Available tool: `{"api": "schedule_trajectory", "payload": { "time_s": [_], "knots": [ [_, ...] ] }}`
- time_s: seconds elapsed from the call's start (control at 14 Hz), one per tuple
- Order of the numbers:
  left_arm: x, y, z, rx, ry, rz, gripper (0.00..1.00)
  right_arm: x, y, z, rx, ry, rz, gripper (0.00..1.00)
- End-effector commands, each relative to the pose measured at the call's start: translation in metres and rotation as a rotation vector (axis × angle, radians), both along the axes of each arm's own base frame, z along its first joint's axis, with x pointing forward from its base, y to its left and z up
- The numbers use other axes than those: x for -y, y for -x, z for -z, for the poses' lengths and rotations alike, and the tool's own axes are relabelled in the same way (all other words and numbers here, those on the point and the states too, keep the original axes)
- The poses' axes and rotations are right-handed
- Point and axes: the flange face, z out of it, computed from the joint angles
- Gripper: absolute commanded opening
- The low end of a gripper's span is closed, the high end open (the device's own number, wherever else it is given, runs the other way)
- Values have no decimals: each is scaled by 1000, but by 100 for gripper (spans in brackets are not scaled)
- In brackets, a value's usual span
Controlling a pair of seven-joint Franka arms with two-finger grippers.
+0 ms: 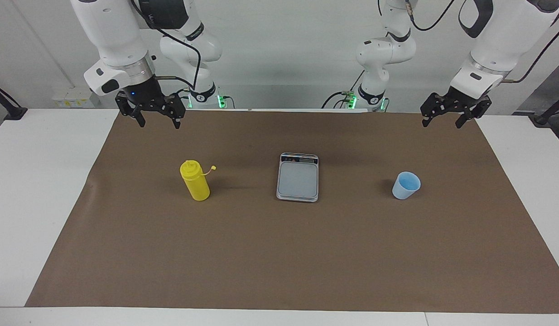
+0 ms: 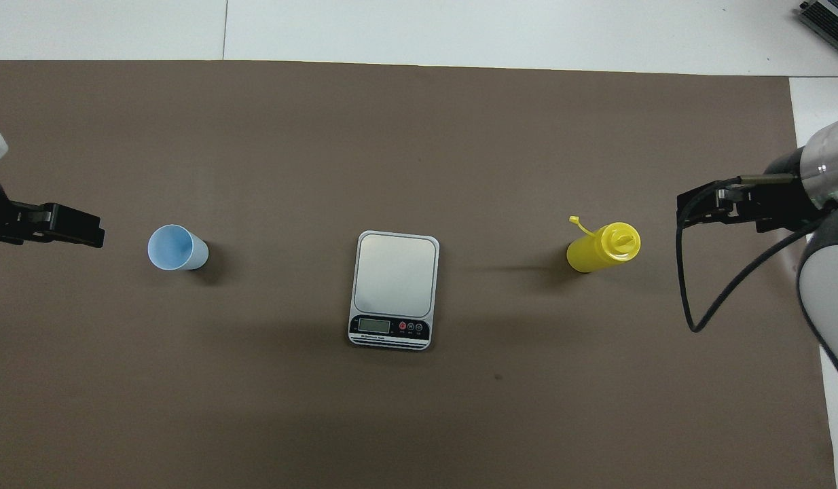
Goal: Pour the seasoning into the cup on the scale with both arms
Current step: 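Move the left gripper toward the light blue cup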
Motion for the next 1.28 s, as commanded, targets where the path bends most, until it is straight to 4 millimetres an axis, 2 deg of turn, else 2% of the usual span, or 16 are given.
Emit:
{"api": "schedule_trajectory", "payload": {
  "time_s": [0.0,0.64,1.0,1.21],
  "knots": [
    [1,5,1,11,10,9,100,0,-1,-3,-5,-24,-10,100],
    [-1,6,5,7,8,4,100,0,-1,-3,-3,-24,-10,100],
    [-2,7,3,11,8,2,100,0,-8,-5,48,-22,-16,100],
    [-5,10,16,23,5,-9,100,-1,-7,-4,41,-23,-19,100]
  ]
}}
